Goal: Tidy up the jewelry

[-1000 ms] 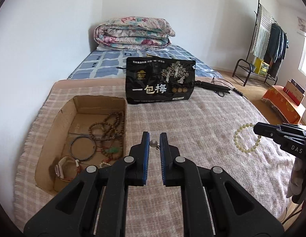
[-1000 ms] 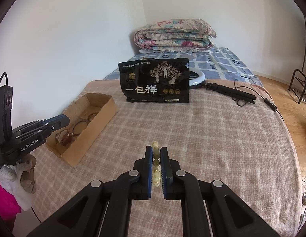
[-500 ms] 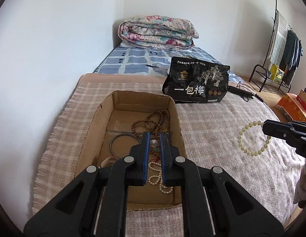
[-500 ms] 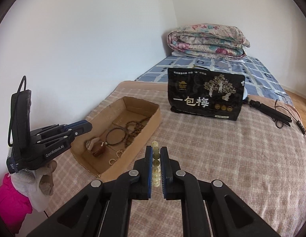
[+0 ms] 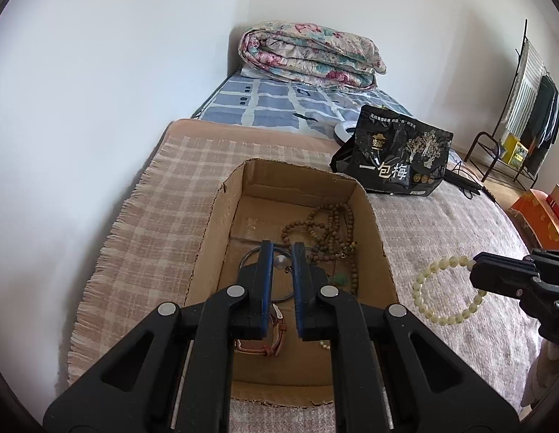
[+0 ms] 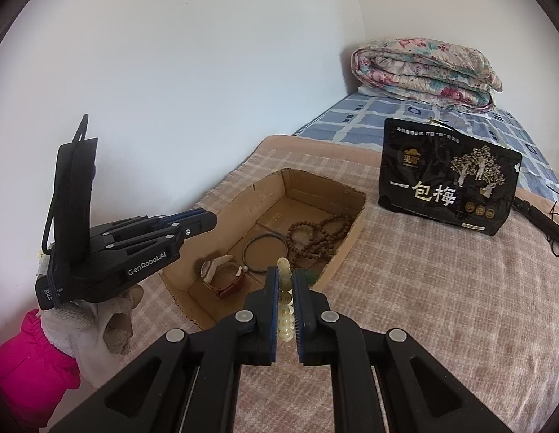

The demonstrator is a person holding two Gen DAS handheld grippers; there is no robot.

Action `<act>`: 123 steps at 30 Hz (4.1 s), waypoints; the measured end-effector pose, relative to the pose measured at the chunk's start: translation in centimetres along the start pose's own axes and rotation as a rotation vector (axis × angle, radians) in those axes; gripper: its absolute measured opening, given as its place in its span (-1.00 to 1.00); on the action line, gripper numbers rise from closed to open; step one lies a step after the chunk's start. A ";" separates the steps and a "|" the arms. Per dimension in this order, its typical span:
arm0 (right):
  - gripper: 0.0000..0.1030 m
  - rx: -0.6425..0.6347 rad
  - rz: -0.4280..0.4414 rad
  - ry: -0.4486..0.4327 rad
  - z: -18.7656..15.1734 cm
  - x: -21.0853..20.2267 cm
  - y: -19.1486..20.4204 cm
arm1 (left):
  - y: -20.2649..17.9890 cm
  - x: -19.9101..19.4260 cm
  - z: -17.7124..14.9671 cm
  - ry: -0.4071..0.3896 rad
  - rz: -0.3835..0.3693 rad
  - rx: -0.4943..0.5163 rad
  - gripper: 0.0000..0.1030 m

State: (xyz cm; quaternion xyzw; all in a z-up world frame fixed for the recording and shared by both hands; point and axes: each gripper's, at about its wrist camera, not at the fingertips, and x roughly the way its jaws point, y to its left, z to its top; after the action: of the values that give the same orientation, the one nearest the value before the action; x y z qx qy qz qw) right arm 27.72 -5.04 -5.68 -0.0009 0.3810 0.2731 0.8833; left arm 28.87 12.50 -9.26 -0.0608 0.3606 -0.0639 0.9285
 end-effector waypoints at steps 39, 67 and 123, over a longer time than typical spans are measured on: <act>-0.20 0.013 0.003 0.046 -0.5 2.7 1.9 | 1.1 1.7 1.9 -0.014 -0.004 -0.064 0.15; 0.05 -0.015 -0.125 -0.069 -1.6 -6.9 1.9 | -5.0 -10.9 1.4 -0.147 0.088 0.022 0.15; 1.00 0.079 -0.423 -0.231 -7.6 -17.3 -2.7 | -12.5 -26.0 -7.8 -0.298 0.260 0.033 0.99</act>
State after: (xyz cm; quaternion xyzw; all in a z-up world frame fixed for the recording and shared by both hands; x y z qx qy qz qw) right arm 14.20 -17.25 -0.03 -0.0150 0.2792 0.0654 0.9579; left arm 3.66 3.93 4.19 -0.0072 0.2231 0.0605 0.9729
